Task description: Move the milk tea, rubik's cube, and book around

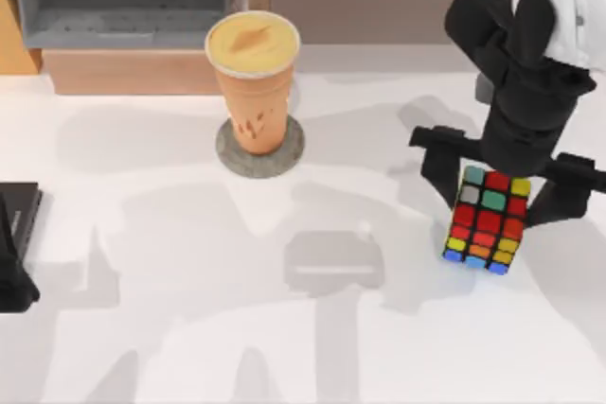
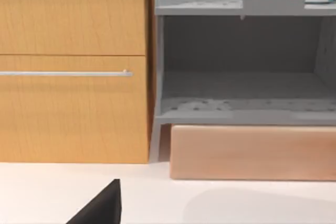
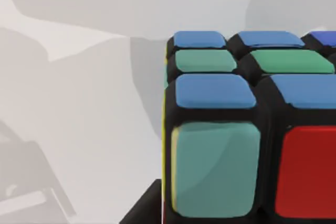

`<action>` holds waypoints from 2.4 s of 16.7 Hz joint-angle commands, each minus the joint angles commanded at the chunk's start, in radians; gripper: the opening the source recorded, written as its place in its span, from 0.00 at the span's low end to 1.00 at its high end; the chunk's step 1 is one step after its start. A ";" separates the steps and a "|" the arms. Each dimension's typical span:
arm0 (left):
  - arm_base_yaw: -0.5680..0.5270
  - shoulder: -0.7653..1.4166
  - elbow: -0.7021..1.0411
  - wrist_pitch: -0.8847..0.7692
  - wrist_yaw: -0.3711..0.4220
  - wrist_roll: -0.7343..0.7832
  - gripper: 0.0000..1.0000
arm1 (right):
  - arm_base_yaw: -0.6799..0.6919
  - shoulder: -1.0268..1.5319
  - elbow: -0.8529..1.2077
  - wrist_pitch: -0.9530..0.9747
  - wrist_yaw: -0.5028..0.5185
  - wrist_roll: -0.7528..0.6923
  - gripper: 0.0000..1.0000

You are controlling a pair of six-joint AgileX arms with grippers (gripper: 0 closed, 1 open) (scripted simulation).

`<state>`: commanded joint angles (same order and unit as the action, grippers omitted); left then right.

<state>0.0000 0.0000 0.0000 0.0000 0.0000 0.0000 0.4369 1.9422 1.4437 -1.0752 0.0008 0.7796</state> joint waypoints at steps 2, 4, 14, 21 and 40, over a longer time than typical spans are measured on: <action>0.000 0.000 0.000 0.000 0.000 0.000 1.00 | -0.012 -0.002 0.000 0.007 -0.003 -0.009 0.00; 0.000 0.000 0.000 0.000 0.000 0.000 1.00 | -0.064 -0.015 -0.002 0.039 -0.017 -0.048 0.00; 0.000 0.000 0.000 0.000 0.000 0.000 1.00 | -0.626 -0.276 -0.056 0.555 -0.164 -0.515 0.00; 0.000 0.000 0.000 0.000 0.000 0.000 1.00 | -0.743 -0.428 -0.052 1.057 -0.238 -0.727 0.00; 0.000 0.000 0.000 0.000 0.000 0.000 1.00 | -0.657 -0.160 0.274 1.259 -0.159 -0.785 0.00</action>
<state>0.0000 0.0000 0.0000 0.0000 0.0000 0.0000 -0.2204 1.7823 1.7182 0.1837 -0.1581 -0.0050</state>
